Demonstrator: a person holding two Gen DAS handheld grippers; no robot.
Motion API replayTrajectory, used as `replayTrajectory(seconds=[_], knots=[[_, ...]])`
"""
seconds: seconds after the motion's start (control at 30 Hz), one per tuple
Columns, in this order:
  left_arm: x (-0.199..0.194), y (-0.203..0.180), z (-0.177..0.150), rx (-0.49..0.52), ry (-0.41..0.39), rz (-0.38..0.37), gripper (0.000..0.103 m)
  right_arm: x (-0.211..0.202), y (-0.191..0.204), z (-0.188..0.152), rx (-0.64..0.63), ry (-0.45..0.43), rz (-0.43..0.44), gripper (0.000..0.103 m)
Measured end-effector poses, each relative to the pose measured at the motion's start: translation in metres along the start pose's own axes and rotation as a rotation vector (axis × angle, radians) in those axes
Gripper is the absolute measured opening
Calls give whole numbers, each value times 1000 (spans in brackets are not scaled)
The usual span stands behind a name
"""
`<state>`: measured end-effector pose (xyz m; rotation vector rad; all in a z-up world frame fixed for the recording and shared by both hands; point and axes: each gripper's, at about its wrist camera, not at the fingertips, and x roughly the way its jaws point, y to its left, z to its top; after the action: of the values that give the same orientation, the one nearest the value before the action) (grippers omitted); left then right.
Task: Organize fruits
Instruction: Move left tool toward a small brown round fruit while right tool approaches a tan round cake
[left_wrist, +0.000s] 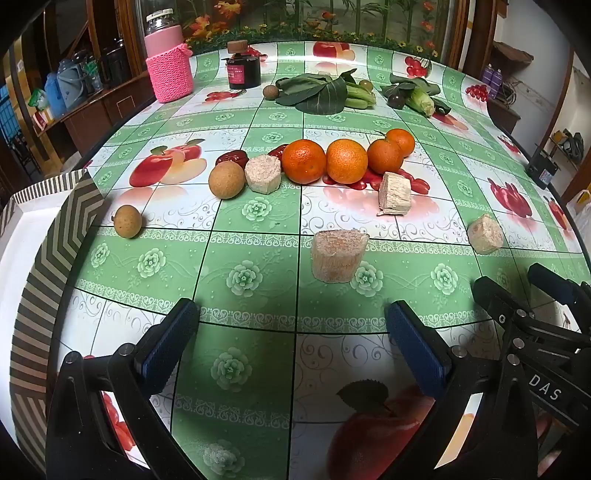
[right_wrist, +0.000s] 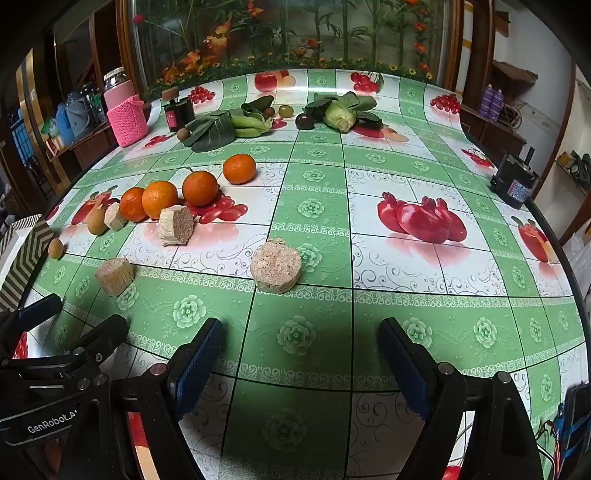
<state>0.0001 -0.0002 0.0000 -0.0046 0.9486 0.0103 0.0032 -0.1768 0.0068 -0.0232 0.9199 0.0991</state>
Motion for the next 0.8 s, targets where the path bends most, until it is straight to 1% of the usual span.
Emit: replayTrajectory(seconds=[0.07,0.13,0.2,0.27,0.3,0.37,0.43,0.57,0.63,0.73,0.8], knots=[[0,0,0,-7,2,-7,103,1,0,0,-3,11,-3,87],[-1,1,-1,-10,4,-1,103,1,-1,-1,-2,1,4,87],[-3,5,-3,-13,11,8,103,1,-1,0,-11,-2,9,83],[-14,13,-9,-16,4,-13,103,-3,-2,-1,-5,-8,16,64],[-19,17,-10,-18,-5,-14,103,-6,-2,1,6,-10,31,62],[-25,18,-8,-19,-29,-6,103,-16,-4,1,34,-33,77,62],[-38,23,-9,-20,-58,-6,103,-25,-6,1,45,-74,97,62],[-57,30,-8,-14,-113,-24,103,-49,2,-1,24,-147,106,62],[-63,35,-10,-10,-127,-38,103,-54,4,-1,24,-160,130,62],[-64,42,-14,-6,-129,-52,103,-61,6,-2,38,-171,175,62],[-62,46,-19,-12,-118,-63,103,-63,9,-2,37,-167,176,62]])
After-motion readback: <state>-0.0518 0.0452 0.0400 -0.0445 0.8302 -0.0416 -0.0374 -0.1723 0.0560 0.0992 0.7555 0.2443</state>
